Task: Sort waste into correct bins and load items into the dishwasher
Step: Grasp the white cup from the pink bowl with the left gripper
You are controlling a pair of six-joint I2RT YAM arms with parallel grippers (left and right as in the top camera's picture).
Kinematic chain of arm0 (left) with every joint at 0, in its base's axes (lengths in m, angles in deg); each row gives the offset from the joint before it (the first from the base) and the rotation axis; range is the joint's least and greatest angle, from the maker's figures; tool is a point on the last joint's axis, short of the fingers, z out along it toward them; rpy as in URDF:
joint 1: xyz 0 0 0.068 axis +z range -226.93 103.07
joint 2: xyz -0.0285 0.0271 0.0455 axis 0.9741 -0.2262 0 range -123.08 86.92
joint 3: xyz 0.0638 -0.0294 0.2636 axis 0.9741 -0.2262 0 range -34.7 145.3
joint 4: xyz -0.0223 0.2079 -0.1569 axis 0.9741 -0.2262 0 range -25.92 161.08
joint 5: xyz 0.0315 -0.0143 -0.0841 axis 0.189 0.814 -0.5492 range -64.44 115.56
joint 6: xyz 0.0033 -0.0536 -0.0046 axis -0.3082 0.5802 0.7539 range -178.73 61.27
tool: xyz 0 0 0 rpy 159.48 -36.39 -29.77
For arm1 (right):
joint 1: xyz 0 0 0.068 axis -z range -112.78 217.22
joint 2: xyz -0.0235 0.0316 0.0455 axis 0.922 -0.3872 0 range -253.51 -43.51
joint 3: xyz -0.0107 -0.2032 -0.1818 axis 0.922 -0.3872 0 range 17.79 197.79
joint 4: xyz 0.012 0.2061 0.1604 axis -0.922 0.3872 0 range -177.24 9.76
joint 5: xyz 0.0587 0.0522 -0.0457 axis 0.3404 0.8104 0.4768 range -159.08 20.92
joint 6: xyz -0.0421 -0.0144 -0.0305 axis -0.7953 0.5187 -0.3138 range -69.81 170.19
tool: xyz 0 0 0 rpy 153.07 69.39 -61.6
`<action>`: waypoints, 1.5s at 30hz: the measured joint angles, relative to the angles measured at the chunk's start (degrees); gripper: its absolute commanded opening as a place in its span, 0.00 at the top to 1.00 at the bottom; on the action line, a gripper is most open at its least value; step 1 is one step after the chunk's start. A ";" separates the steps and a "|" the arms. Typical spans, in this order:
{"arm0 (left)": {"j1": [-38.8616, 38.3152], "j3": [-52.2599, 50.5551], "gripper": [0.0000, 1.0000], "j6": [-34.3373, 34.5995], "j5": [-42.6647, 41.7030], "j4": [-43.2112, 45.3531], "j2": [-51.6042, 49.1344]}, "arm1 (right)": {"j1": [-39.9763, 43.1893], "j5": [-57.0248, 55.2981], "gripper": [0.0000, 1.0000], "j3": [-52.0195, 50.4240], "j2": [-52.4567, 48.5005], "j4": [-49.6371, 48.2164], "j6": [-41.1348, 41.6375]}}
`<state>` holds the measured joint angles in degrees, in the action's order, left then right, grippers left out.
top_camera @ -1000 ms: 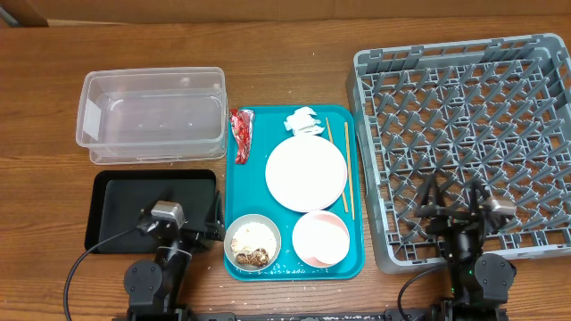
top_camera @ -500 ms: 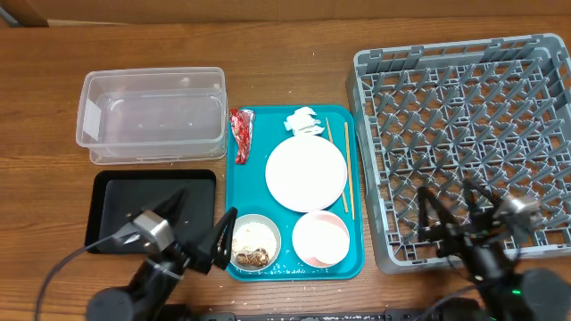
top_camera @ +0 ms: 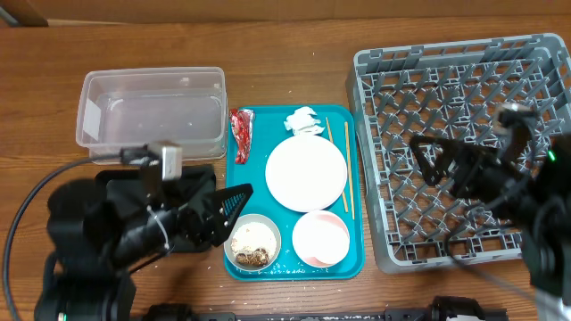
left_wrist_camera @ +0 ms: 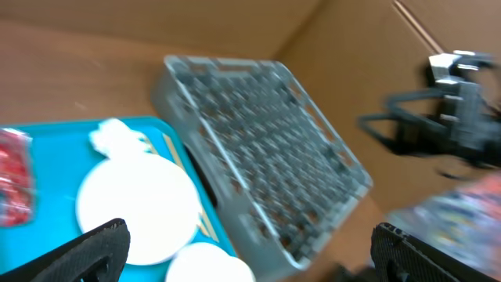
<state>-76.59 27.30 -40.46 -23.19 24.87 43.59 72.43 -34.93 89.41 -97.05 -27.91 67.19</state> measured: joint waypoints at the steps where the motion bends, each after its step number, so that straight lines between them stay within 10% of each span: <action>1: -0.02 0.09 0.00 0.02 -1.16 -0.85 -1.11 | 0.00 0.37 0.00 0.00 -1.62 0.76 -0.11; 6: -4.85 0.22 0.00 -1.01 -0.20 -7.91 -6.25 | 0.00 -0.55 0.00 0.00 -6.45 2.89 -0.11; 20: -54.31 0.35 0.13 7.82 50.29 -5.86 -32.20 | 0.00 -2.67 0.00 0.02 -7.15 5.35 -0.15; 30: -55.06 0.35 0.41 8.57 50.14 1.49 -46.90 | 0.00 -4.55 0.00 0.02 -7.17 7.78 -0.15; 35: -55.06 0.35 0.96 8.15 46.18 1.68 -49.46 | 0.00 -4.57 0.00 0.04 -7.17 7.91 -0.13; 45: -48.78 12.52 0.96 8.09 41.64 -14.03 -49.59 | 0.00 -6.75 0.19 0.04 -7.17 8.11 -0.33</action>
<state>-125.37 39.83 -32.38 18.45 10.83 -6.00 72.43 -41.69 89.45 -104.22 -19.80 66.86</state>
